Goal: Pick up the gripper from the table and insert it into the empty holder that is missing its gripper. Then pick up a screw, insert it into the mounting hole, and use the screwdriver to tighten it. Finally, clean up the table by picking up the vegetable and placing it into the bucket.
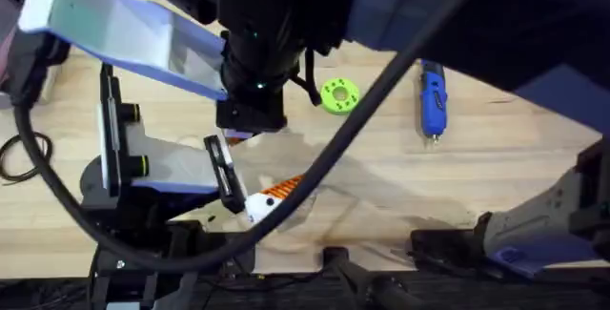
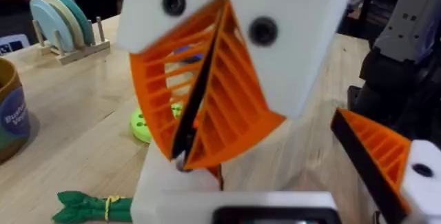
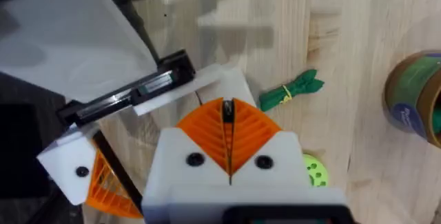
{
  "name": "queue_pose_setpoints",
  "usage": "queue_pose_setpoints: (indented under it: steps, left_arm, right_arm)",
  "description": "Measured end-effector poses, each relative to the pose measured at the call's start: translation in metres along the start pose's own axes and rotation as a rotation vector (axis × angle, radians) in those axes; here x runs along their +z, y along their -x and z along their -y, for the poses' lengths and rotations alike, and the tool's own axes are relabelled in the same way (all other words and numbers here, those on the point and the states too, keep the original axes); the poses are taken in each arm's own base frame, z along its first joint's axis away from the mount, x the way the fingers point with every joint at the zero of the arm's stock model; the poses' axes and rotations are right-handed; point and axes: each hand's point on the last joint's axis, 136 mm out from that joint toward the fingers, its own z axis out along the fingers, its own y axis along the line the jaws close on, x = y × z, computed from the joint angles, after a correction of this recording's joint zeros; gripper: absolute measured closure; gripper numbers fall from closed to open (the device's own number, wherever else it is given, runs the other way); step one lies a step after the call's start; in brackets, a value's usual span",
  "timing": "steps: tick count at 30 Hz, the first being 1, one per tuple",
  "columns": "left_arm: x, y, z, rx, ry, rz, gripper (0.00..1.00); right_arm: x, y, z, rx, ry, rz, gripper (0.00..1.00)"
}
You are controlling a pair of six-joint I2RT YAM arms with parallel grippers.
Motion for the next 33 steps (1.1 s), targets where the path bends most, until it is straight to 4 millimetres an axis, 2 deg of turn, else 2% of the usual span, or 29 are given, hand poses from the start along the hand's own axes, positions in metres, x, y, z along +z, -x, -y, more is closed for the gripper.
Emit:
queue_pose_setpoints:
  steps: [6, 28, 29, 33]
  left_arm:
    - [0.0001, -0.0009, -0.0005, -0.019, 0.001, -0.003, 0.014]
    - [0.0001, -0.0009, -0.0004, -0.023, 0.0, -0.003, 0.015]
    - [0.0001, -0.0009, -0.0004, -0.023, 0.0, -0.003, 0.015]
    - [0.0002, -0.0009, 0.0012, -0.017, -0.009, -0.003, 0.015]
  right_arm:
    - [0.0095, -0.0003, 0.0001, 0.003, 0.013, -0.012, 0.996]
    - [0.0094, -0.0004, 0.0003, 0.009, 0.014, -0.012, 0.986]
    - [0.0094, -0.0003, 0.0003, 0.012, 0.014, -0.012, 0.894]
    - [0.0094, -0.0001, 0.0014, 0.013, 0.012, -0.01, 0.322]
